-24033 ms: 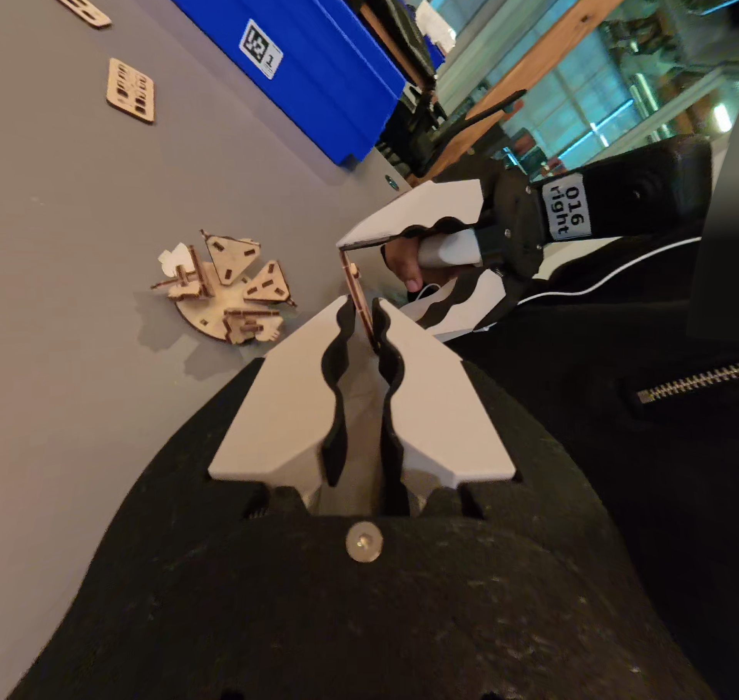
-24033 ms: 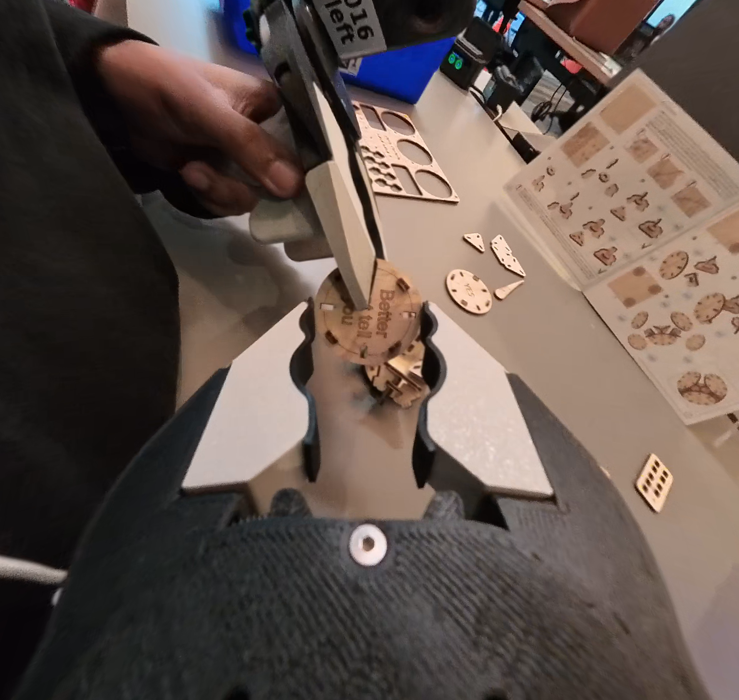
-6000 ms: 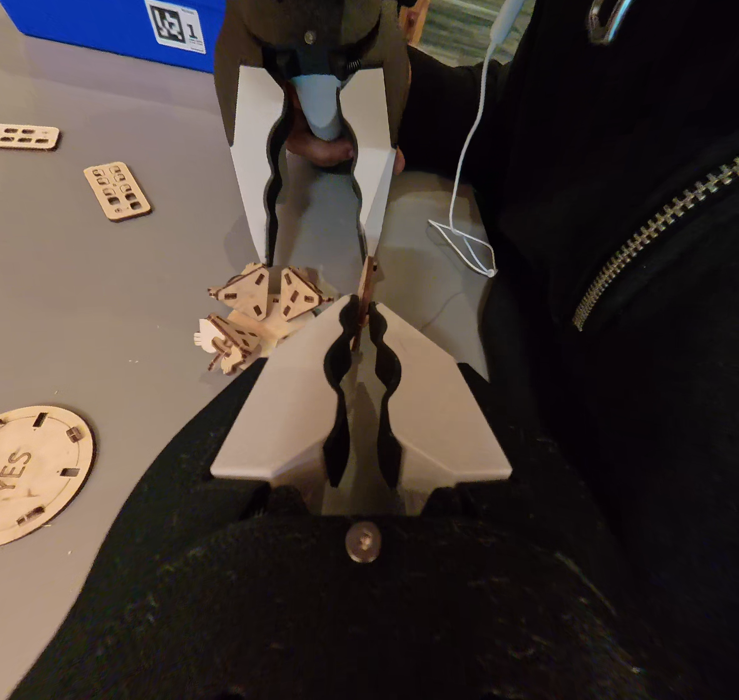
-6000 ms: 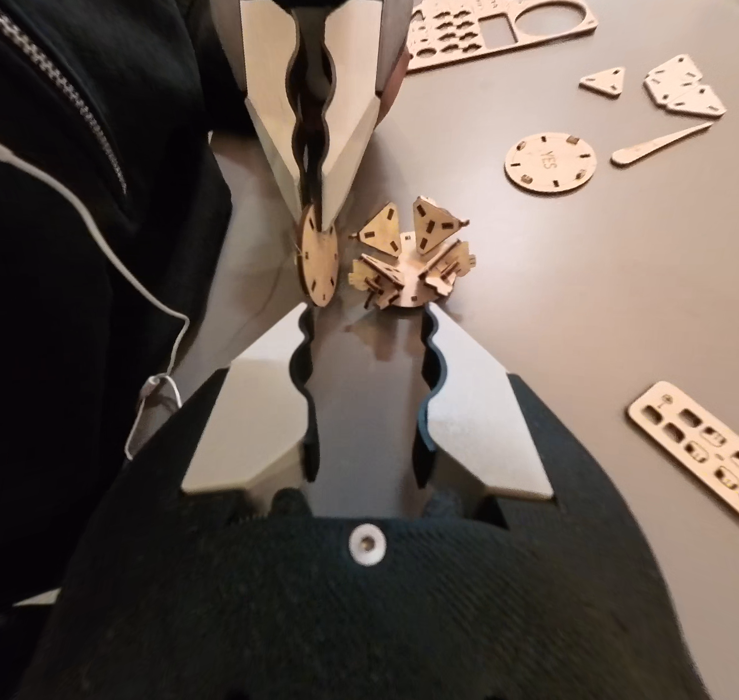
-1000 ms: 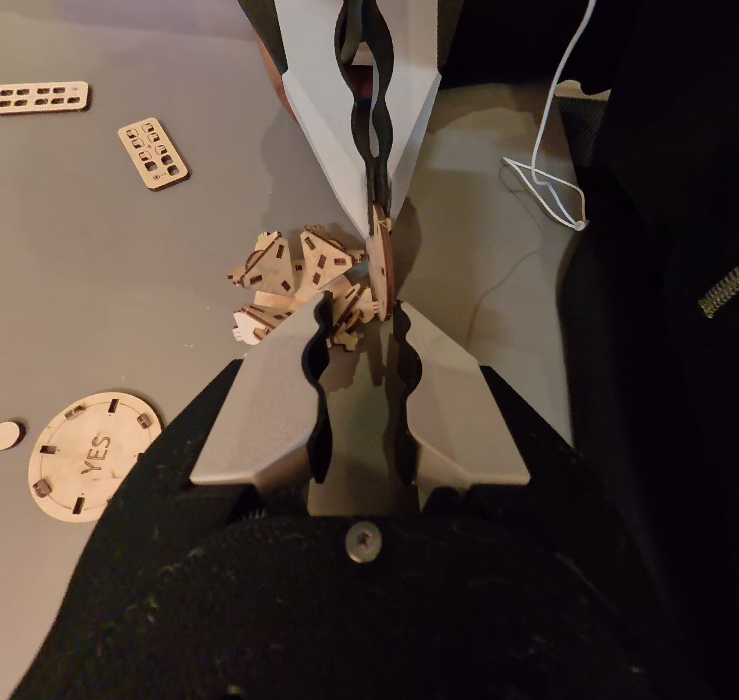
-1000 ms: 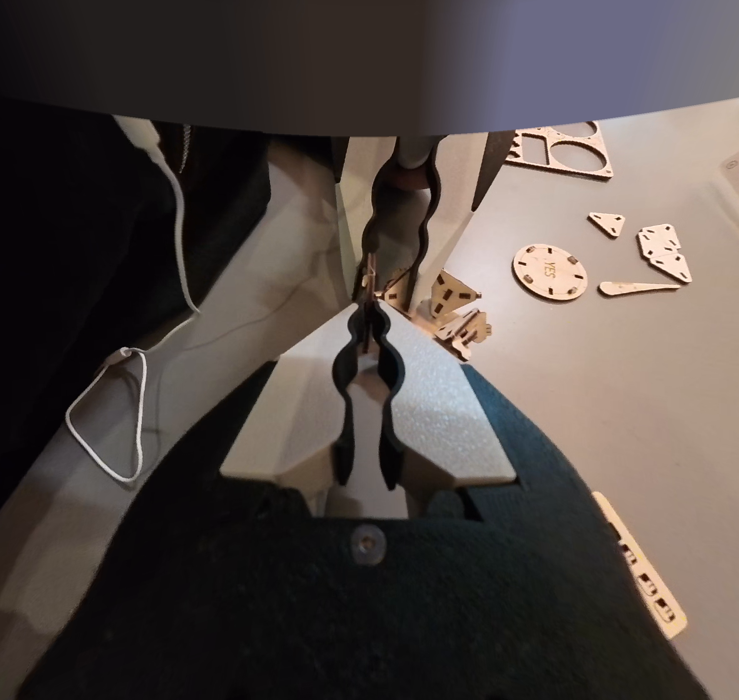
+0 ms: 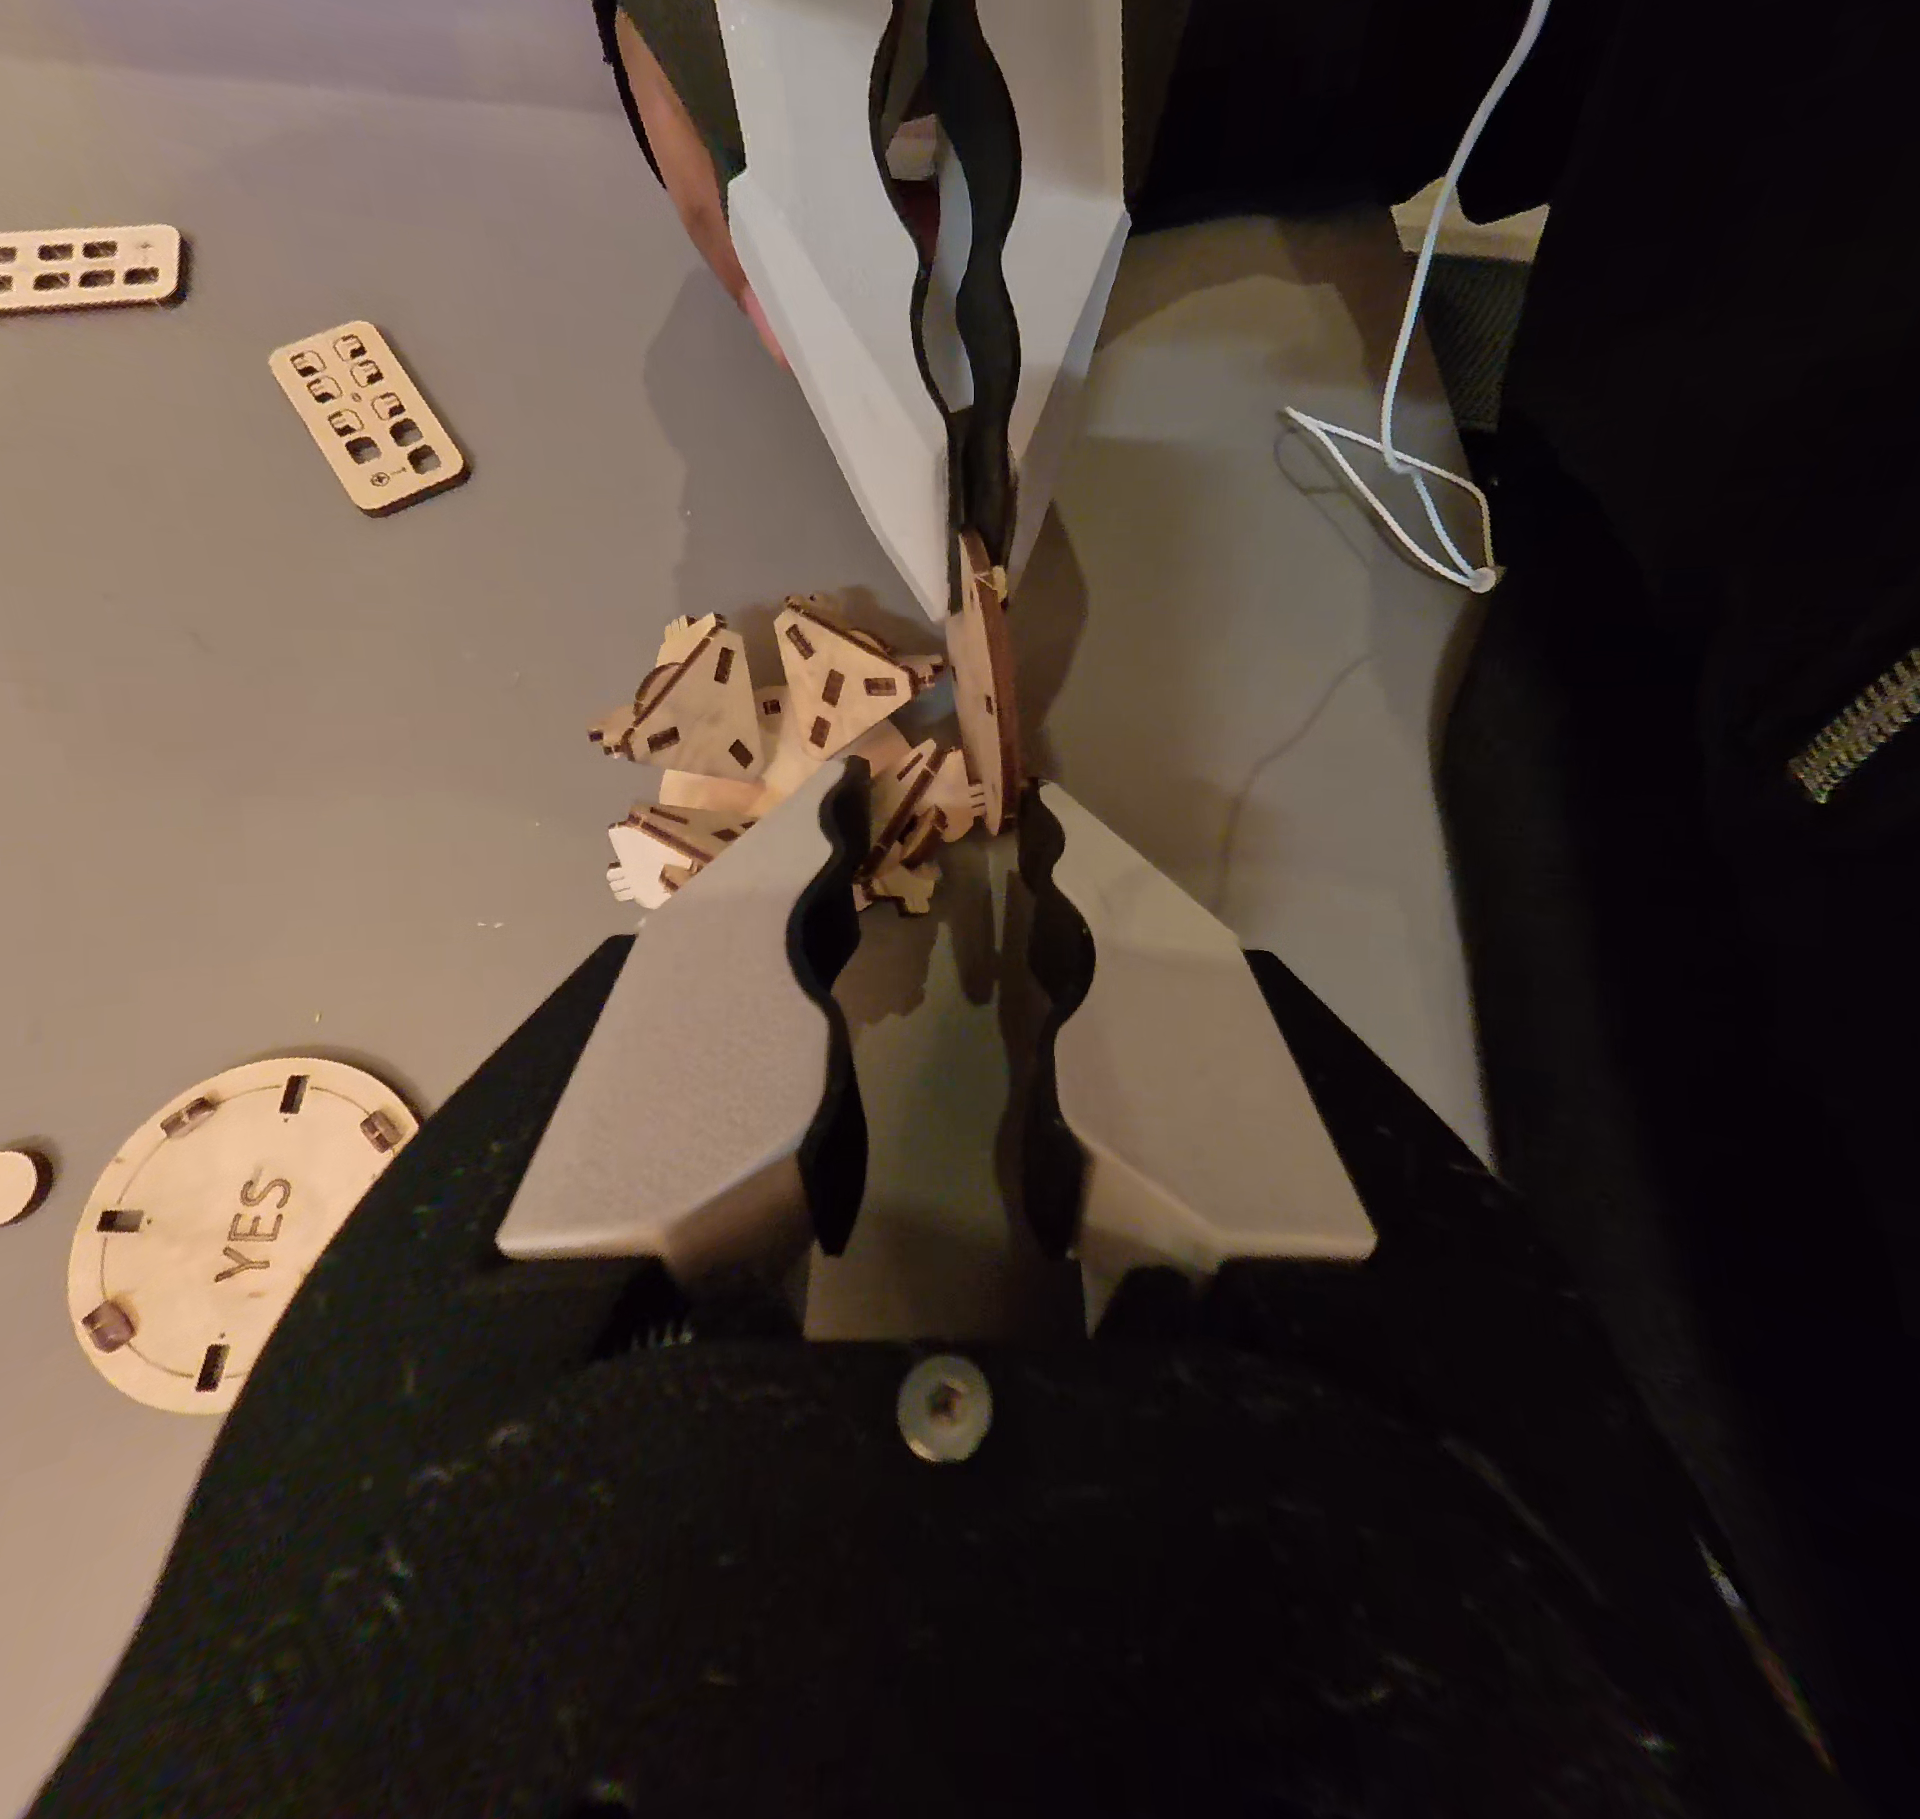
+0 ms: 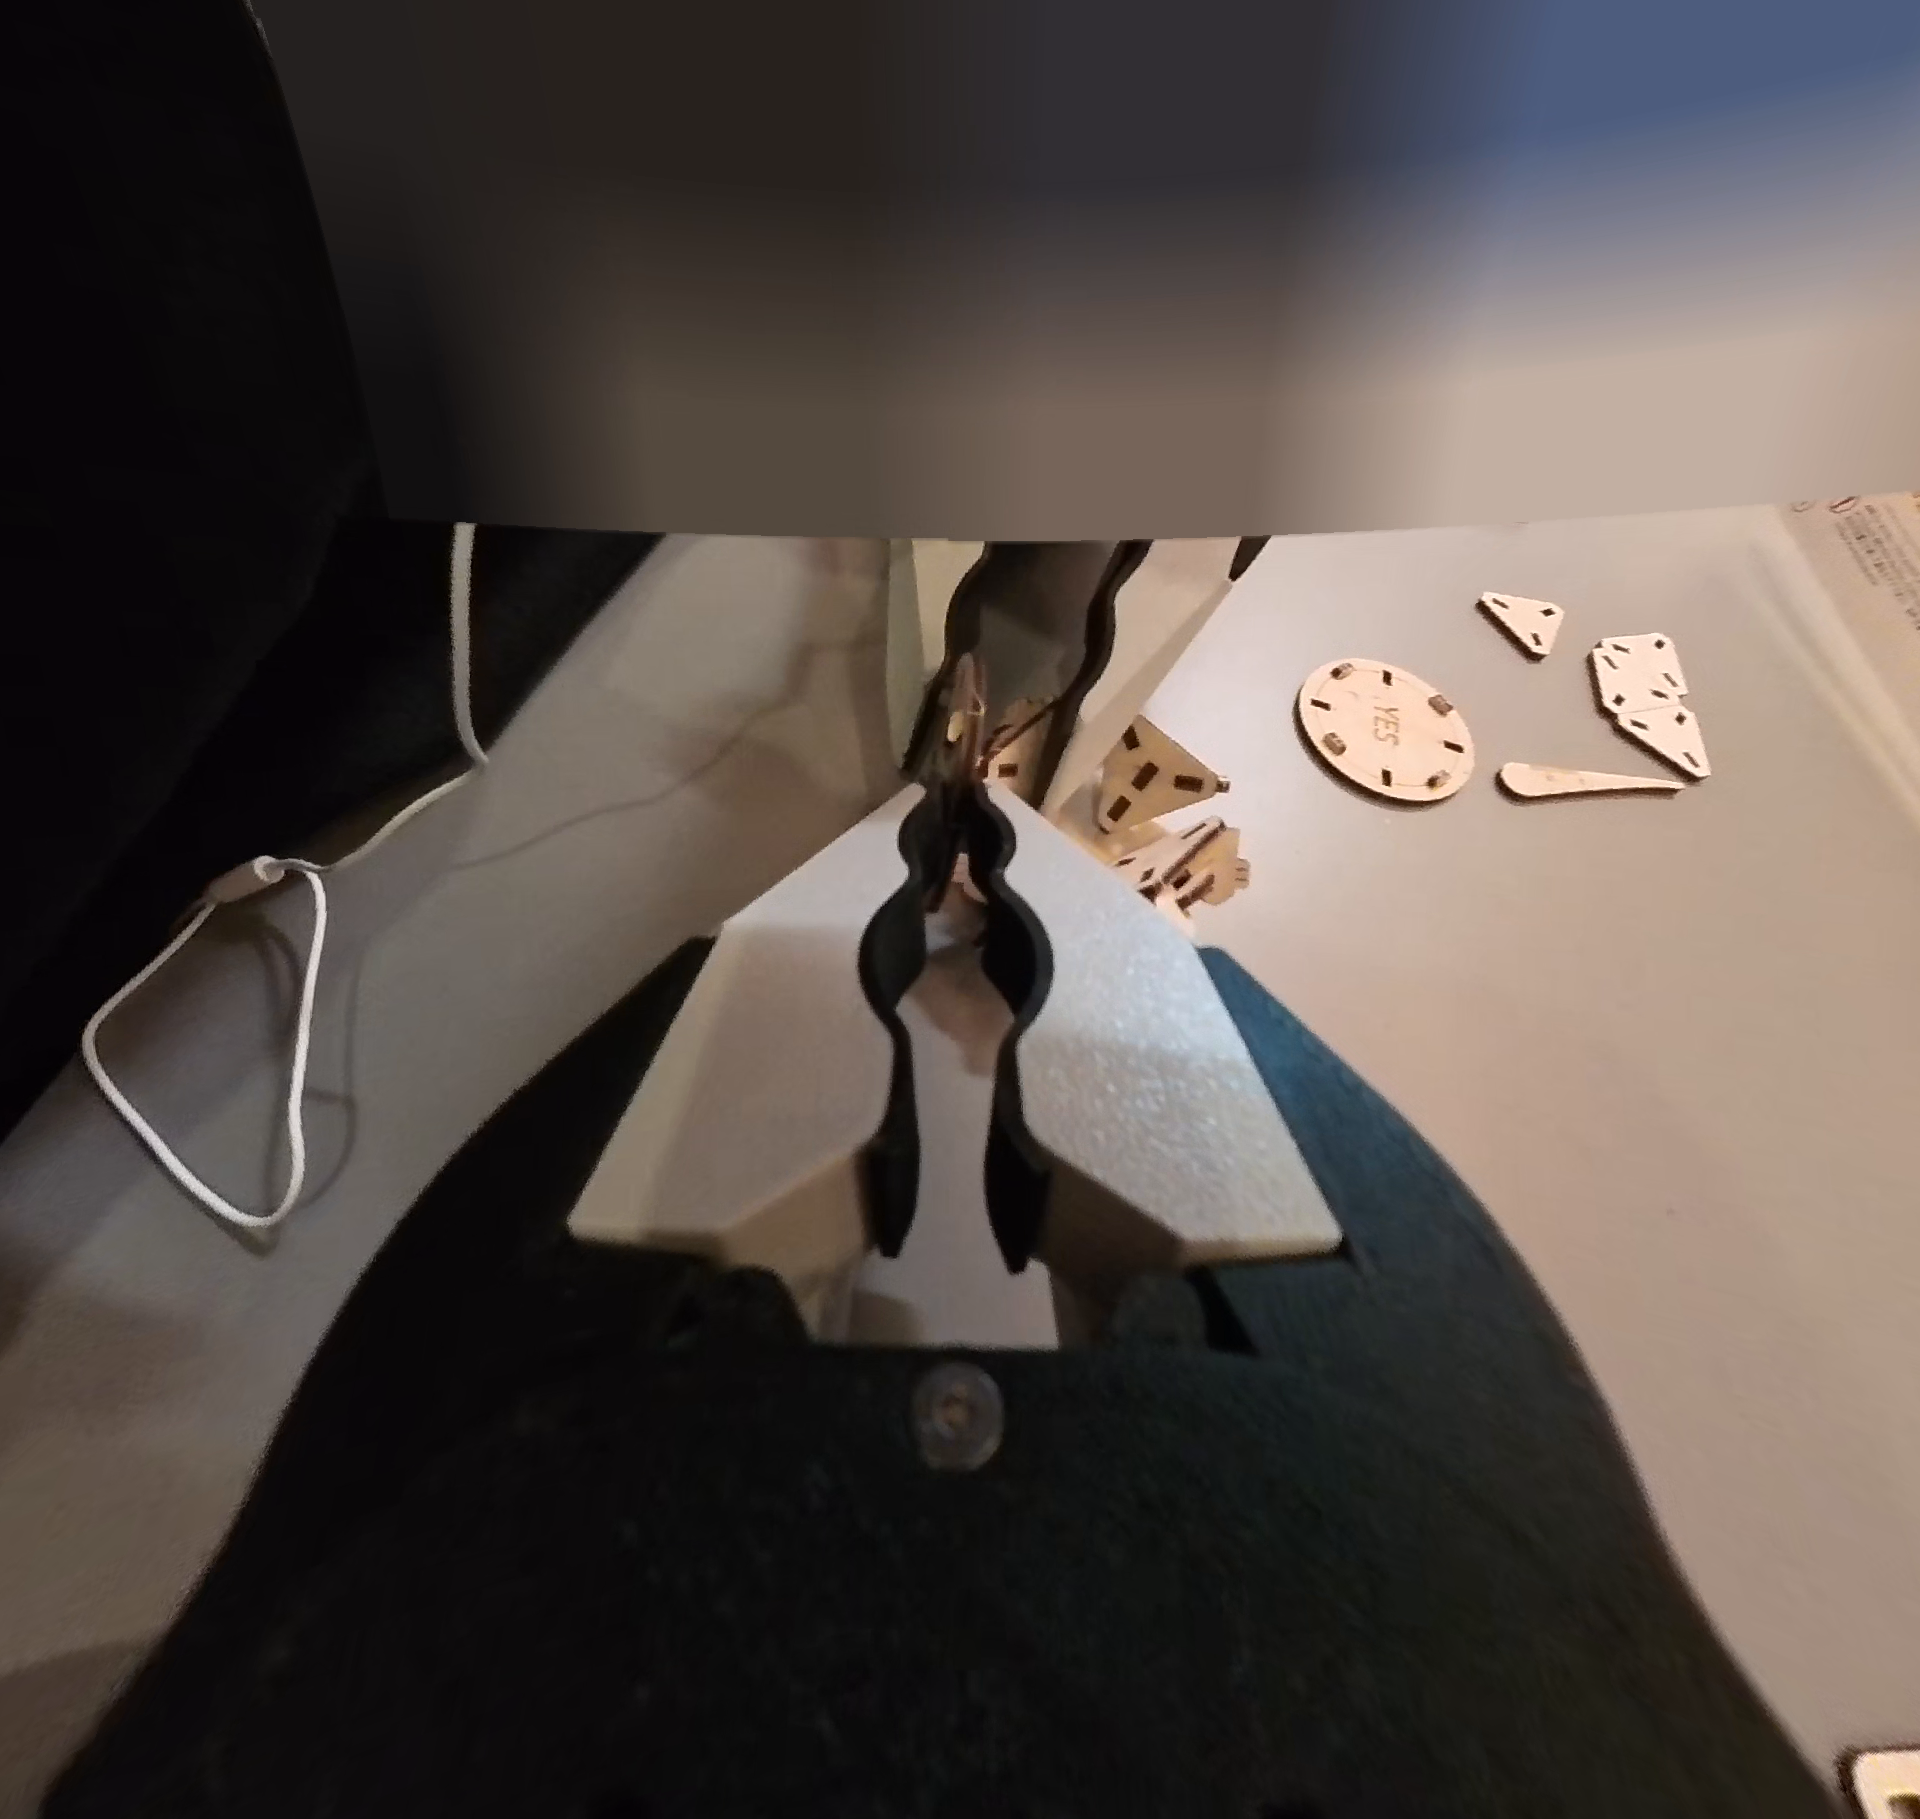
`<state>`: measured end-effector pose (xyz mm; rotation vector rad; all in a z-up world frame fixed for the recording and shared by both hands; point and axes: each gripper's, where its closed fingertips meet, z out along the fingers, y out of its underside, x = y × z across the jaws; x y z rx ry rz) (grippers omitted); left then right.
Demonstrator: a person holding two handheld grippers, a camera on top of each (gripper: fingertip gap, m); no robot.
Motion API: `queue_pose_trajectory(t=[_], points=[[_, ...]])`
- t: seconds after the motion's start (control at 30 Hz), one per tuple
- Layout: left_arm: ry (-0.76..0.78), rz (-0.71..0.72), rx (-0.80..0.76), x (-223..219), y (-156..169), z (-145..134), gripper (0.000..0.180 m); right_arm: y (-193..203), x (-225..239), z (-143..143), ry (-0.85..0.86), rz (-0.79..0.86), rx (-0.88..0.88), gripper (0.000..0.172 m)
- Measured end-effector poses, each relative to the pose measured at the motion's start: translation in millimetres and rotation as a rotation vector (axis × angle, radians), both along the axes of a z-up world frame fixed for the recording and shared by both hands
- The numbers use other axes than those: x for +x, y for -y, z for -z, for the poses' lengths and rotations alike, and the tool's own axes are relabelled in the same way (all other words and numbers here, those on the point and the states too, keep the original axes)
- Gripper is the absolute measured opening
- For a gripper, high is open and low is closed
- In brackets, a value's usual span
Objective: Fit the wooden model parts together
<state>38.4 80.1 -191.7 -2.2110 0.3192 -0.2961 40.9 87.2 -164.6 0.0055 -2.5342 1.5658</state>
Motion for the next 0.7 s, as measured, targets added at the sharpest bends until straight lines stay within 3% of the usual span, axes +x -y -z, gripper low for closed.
queue_pose_trajectory(t=[0.7], points=[[-0.014, 0.006, 0.001, 0.6, 0.3, 0.3, 0.022, 0.0, 0.1, 1.1, -0.03, -0.002, 0.011, 0.002]])
